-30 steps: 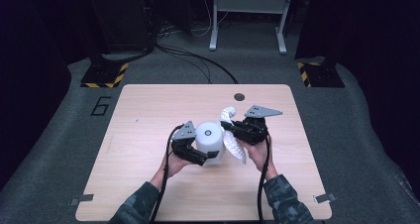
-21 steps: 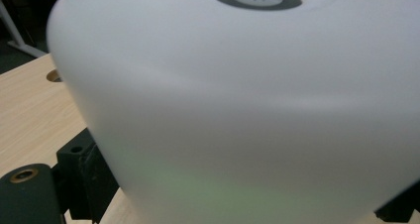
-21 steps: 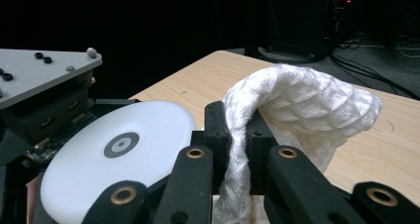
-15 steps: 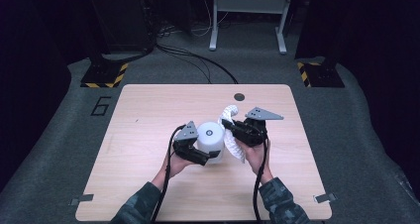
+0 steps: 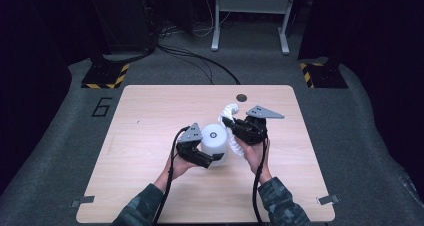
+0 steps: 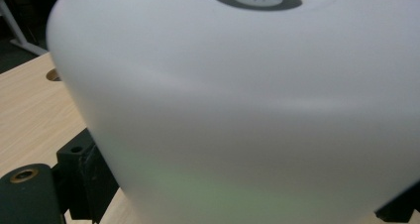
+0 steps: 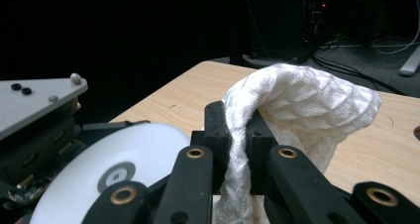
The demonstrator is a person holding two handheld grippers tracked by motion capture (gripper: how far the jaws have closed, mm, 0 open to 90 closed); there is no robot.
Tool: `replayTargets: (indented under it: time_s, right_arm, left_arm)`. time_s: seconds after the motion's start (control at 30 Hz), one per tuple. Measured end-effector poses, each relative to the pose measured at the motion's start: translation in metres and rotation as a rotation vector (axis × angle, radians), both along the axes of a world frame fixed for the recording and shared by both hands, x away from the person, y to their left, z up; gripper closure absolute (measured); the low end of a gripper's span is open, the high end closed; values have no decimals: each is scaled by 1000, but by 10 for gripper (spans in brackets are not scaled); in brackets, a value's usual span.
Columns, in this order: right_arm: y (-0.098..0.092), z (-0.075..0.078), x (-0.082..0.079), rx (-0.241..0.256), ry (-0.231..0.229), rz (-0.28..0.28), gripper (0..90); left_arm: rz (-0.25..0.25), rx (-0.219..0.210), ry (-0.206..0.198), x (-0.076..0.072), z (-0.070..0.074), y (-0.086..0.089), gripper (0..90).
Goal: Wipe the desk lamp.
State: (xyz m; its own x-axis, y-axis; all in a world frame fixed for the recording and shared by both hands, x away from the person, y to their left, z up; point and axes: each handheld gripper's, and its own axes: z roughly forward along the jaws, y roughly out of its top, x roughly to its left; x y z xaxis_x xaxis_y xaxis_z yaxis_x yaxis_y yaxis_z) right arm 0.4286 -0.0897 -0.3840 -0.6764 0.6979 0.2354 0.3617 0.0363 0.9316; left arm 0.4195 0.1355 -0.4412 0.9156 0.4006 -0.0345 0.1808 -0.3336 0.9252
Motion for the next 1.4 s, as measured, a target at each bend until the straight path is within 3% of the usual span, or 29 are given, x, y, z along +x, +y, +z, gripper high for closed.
replayTargets:
  time_s: [0.3,0.43,0.93,1.2,1.4]
  right_arm:
    - [4,0,4,1,14,8,847]
    - [1,-3,5,6,30,9,847]
    - [-9,-19,-9,3,47,11,847]
    - [-12,-37,-13,13,97,18,847]
    - [-12,-43,-10,19,114,21,847]
  left_arm:
    - [3,17,-11,-1,2,0,87]
    - [12,-11,-12,0,3,1,87]
    - [36,-34,-14,3,8,9,87]
    - [38,-28,-13,4,12,12,87]
    - [36,-32,-13,4,13,13,87]
